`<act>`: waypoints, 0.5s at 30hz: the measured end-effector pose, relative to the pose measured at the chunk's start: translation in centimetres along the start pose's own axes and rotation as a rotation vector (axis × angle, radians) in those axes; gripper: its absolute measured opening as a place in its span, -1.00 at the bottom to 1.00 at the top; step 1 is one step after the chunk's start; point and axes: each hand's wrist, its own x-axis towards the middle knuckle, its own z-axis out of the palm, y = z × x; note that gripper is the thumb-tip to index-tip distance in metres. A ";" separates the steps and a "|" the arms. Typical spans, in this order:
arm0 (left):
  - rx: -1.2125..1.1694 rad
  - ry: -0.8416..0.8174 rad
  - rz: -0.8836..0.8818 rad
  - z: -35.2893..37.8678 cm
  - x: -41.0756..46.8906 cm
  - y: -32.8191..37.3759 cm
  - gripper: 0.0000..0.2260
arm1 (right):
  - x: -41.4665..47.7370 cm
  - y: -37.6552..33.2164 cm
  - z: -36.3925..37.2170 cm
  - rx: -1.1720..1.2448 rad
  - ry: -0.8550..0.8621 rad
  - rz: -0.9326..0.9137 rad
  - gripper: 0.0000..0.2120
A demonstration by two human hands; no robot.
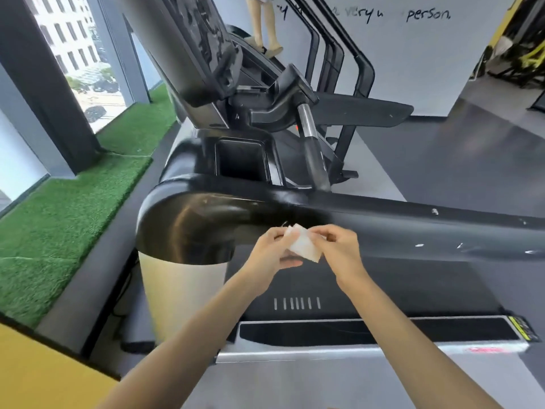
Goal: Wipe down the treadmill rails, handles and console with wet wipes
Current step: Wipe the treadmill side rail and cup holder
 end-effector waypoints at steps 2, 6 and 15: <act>-0.084 0.030 -0.001 0.0 -0.3 -1.7 -0.73 | -0.3 0.3 0.8 0.047 -0.027 0.069 -0.87; -0.427 0.350 -0.051 -0.8 0.0 -2.8 -0.78 | -0.8 1.4 2.4 -0.173 -0.111 -0.059 -0.87; 0.116 1.223 0.295 -6.5 0.8 -0.9 -0.80 | 1.3 3.9 -1.8 -0.906 0.152 -0.693 -0.53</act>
